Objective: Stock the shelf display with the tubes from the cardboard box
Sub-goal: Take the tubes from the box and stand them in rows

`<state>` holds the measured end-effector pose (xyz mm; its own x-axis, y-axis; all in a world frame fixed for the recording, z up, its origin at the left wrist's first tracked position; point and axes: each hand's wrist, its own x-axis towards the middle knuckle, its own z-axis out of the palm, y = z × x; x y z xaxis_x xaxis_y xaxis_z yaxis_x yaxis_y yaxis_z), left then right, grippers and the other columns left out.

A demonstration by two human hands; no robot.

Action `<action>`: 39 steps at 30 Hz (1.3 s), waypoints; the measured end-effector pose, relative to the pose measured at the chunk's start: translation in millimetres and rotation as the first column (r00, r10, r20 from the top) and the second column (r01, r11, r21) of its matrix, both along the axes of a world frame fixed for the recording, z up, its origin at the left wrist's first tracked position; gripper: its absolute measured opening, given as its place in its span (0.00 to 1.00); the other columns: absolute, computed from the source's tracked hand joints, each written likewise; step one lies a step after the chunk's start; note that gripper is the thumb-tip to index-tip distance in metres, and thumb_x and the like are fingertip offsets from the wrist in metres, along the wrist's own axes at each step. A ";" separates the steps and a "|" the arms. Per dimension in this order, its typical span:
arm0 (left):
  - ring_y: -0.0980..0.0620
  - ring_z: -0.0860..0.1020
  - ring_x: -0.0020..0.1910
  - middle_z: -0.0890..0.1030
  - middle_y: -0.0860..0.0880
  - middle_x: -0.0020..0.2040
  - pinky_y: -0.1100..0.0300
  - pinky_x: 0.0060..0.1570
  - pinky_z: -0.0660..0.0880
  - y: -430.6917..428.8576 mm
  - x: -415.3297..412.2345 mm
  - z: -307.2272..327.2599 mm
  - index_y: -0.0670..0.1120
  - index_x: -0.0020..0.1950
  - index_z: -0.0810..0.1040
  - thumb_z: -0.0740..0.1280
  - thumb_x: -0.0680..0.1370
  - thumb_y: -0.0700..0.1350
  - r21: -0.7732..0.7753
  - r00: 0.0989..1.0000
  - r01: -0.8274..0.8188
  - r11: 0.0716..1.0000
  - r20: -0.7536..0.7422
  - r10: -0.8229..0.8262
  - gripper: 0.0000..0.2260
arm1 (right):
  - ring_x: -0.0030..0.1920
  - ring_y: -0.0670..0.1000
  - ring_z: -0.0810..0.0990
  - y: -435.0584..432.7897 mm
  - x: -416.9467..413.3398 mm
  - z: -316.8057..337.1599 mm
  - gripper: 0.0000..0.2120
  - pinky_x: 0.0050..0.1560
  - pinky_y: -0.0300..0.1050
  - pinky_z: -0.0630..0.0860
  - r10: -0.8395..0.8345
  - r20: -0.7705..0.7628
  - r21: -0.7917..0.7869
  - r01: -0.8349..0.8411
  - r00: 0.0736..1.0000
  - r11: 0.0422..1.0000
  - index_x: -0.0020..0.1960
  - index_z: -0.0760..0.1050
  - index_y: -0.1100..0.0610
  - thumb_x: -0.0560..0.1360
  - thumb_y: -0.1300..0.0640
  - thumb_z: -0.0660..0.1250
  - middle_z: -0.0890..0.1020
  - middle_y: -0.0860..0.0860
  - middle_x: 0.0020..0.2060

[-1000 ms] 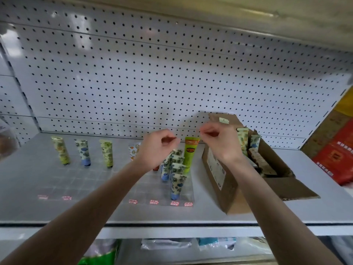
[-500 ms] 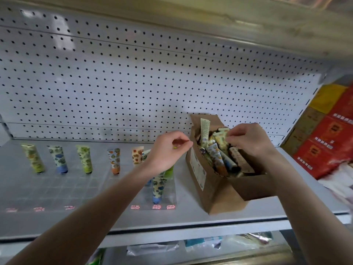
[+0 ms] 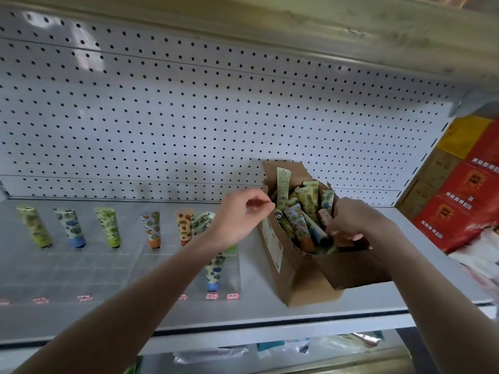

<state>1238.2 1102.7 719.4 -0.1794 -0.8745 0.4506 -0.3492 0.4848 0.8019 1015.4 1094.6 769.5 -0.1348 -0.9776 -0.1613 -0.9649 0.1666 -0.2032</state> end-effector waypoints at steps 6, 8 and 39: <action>0.54 0.79 0.43 0.82 0.50 0.41 0.62 0.47 0.74 2.2 4.9 2.0 0.42 0.45 0.82 0.68 0.75 0.40 0.001 1.000 -0.006 1.000 0.000 0.006 0.03 | 0.33 0.54 0.74 4.2 0.8 -1.3 0.16 0.36 0.43 0.68 0.019 -0.027 -0.115 -0.022 0.999 0.993 0.31 0.68 0.58 0.72 0.51 0.68 0.74 0.53 0.29; 0.54 0.79 0.42 0.82 0.51 0.41 0.64 0.45 0.73 2.6 6.8 2.2 0.43 0.44 0.81 0.68 0.75 0.40 0.000 1.000 -0.005 1.000 -0.005 0.005 0.03 | 0.32 0.55 0.74 7.5 2.9 8.4 0.18 0.35 0.46 0.69 0.009 0.050 -0.178 0.000 0.999 0.984 0.35 0.74 0.63 0.73 0.48 0.68 0.78 0.58 0.31; 0.67 0.75 0.38 0.78 0.58 0.40 0.75 0.37 0.70 37.1 136.1 -15.1 0.52 0.44 0.76 0.66 0.77 0.42 0.086 0.968 -0.127 0.988 0.229 0.104 0.05 | 0.43 0.60 0.81 7.4 180.6 -7.1 0.03 0.52 0.57 0.76 0.590 0.575 -0.394 -0.439 0.568 0.807 0.43 0.81 0.53 0.74 0.55 0.70 0.83 0.60 0.41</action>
